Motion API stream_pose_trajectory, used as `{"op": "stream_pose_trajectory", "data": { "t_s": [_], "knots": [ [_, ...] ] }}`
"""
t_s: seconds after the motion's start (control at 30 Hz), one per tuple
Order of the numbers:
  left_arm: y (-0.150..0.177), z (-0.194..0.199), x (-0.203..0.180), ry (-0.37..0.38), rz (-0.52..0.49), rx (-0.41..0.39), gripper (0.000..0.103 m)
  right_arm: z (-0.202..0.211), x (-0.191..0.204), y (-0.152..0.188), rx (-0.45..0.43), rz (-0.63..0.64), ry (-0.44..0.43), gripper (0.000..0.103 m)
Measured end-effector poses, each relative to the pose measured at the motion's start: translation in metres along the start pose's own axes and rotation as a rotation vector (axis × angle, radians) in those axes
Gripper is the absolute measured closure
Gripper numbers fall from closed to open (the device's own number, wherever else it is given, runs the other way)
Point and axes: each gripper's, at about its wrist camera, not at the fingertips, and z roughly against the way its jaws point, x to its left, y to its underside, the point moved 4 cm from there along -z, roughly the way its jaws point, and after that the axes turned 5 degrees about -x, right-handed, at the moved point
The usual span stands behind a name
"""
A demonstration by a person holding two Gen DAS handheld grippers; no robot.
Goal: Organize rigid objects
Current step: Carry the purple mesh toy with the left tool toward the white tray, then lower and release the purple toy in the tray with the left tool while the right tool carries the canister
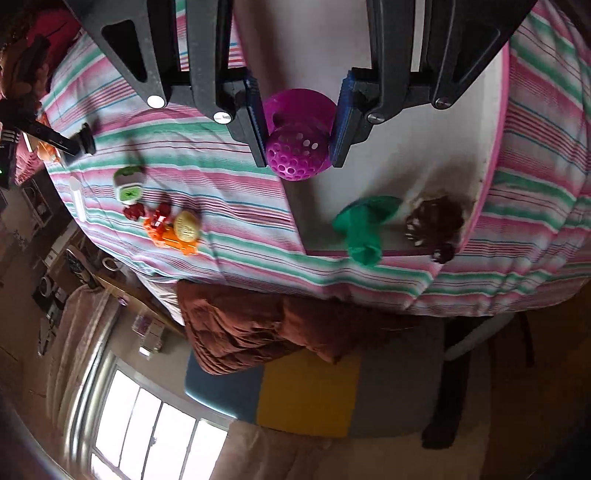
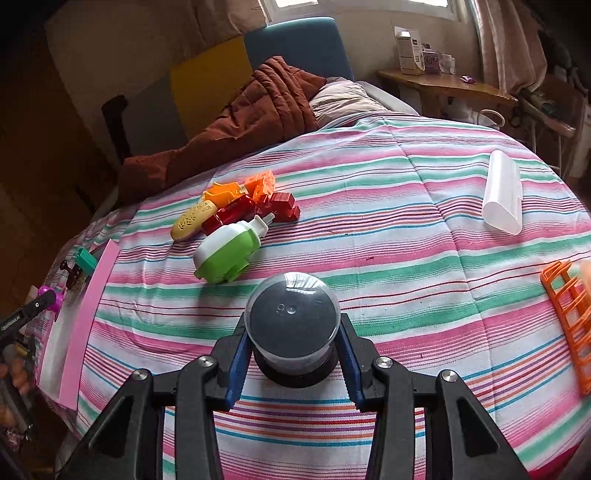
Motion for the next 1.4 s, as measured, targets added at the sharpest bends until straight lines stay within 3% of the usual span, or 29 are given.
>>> {"op": "stream_pose_trajectory", "data": {
  "t_s": [0.2, 0.47, 0.57, 0.77, 0.9, 1.07, 1.17, 1.3, 1.4],
  "knots": [
    [-0.004, -0.019, 0.056, -0.113, 0.064, 0.031, 0.070, -0.002, 0.005, 0.001, -0.004, 0.026, -0.002, 0.059],
    [-0.001, -0.037, 0.094, -0.220, 0.096, 0.069, 0.070, 0.000, 0.016, 0.000, -0.026, 0.062, -0.033, 0.059],
    [-0.001, -0.040, 0.099, -0.204, 0.136, 0.084, 0.069, 0.000, 0.017, 0.001, -0.028, 0.067, -0.043, 0.059],
    [-0.010, -0.017, 0.103, -0.261, 0.163, -0.022, 0.062, 0.000, 0.021, 0.002, -0.031, 0.080, -0.054, 0.059],
    [-0.007, 0.000, 0.104, -0.229, 0.204, -0.053, 0.062, 0.001, 0.024, 0.002, -0.039, 0.093, -0.064, 0.059],
    [0.001, -0.007, 0.087, -0.224, 0.114, 0.027, 0.062, 0.000, 0.027, 0.004, -0.035, 0.095, -0.077, 0.059],
    [0.004, -0.019, 0.086, -0.280, 0.063, 0.075, 0.062, -0.001, 0.029, 0.005, -0.034, 0.104, -0.078, 0.059],
    [0.001, -0.024, 0.098, -0.342, 0.102, 0.092, 0.063, 0.000, 0.030, 0.004, -0.039, 0.106, -0.085, 0.059],
    [-0.001, -0.021, 0.102, -0.308, 0.151, 0.075, 0.064, 0.000, 0.029, 0.004, -0.043, 0.104, -0.089, 0.059]
  ]
}}
